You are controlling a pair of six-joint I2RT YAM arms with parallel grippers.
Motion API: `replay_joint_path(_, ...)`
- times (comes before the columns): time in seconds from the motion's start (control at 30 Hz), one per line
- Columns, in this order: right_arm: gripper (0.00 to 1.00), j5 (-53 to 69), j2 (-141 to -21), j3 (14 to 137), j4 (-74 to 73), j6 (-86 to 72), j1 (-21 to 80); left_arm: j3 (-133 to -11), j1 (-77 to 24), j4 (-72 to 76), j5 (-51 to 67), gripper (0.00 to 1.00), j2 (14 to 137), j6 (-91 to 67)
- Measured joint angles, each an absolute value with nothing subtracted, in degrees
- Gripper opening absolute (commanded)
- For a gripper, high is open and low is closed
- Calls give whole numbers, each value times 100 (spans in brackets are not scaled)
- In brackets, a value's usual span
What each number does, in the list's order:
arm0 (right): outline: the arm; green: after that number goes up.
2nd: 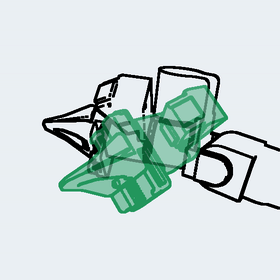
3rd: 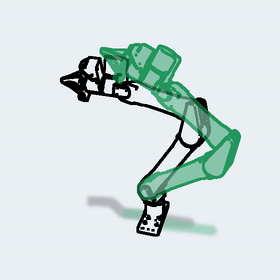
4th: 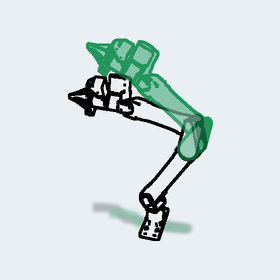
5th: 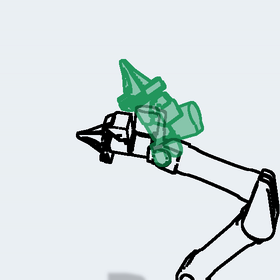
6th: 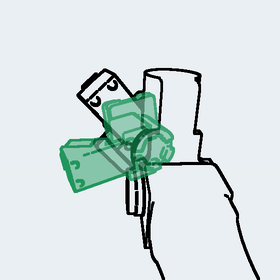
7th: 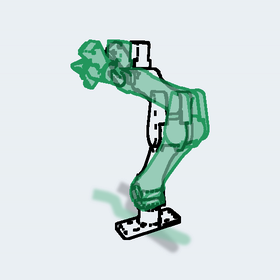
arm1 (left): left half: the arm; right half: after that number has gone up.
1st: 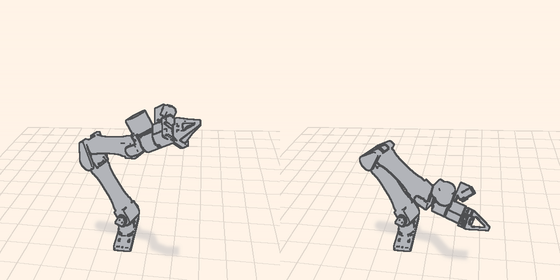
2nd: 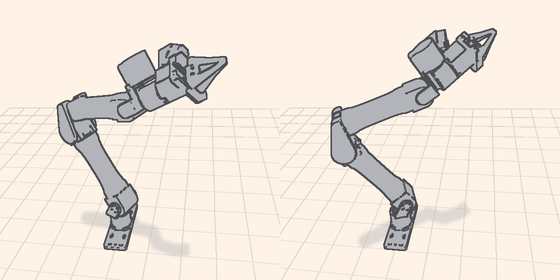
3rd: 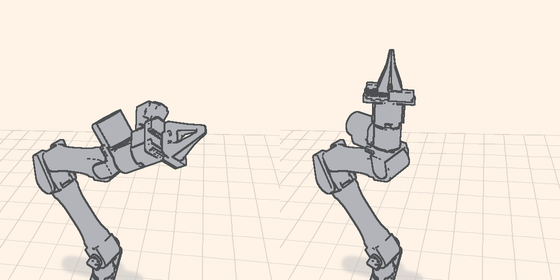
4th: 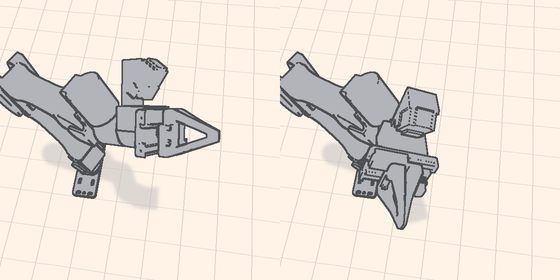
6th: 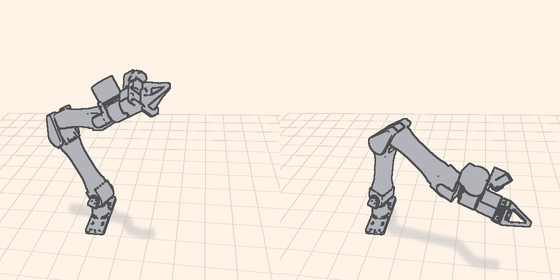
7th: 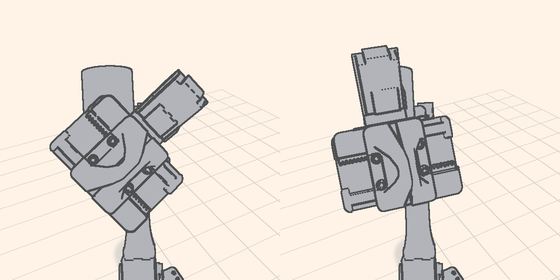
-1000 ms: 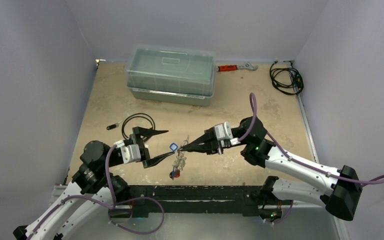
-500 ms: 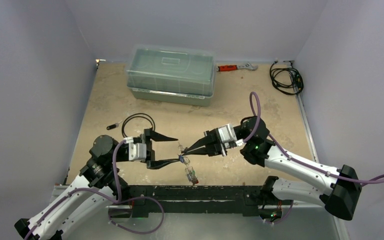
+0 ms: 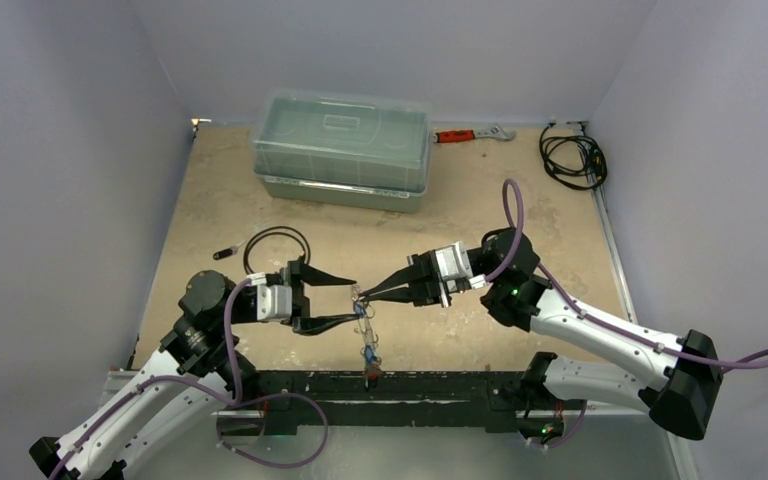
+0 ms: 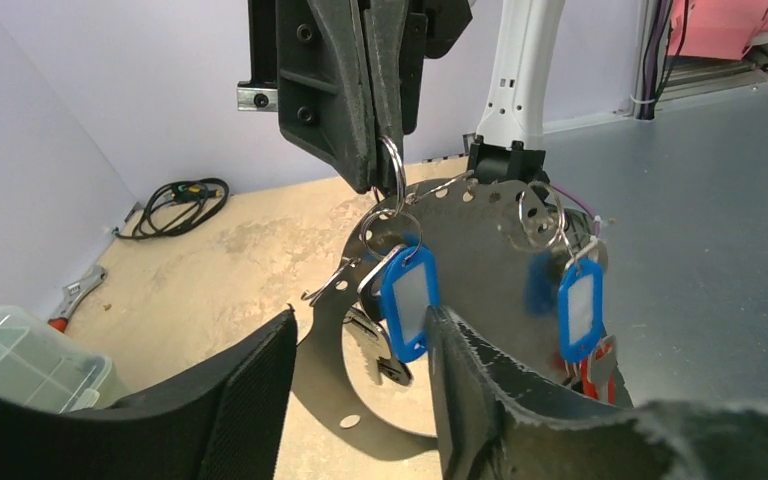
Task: Put the keys on the keyring
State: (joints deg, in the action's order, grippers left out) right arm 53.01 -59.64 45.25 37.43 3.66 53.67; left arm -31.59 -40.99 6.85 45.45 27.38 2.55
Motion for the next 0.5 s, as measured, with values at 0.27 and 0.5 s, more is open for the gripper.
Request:
replay_joint_path(0.27, 0, 5354, -6099, 4617, 3739, 379, 5367, -3157, -4099, 720, 4521, 43, 2821, 252)
replay_joint_path(0.5, 0, 5387, -6233, 4617, 3881, 285, 5367, -3157, -4097, 725, 4512, 13, 2823, 217)
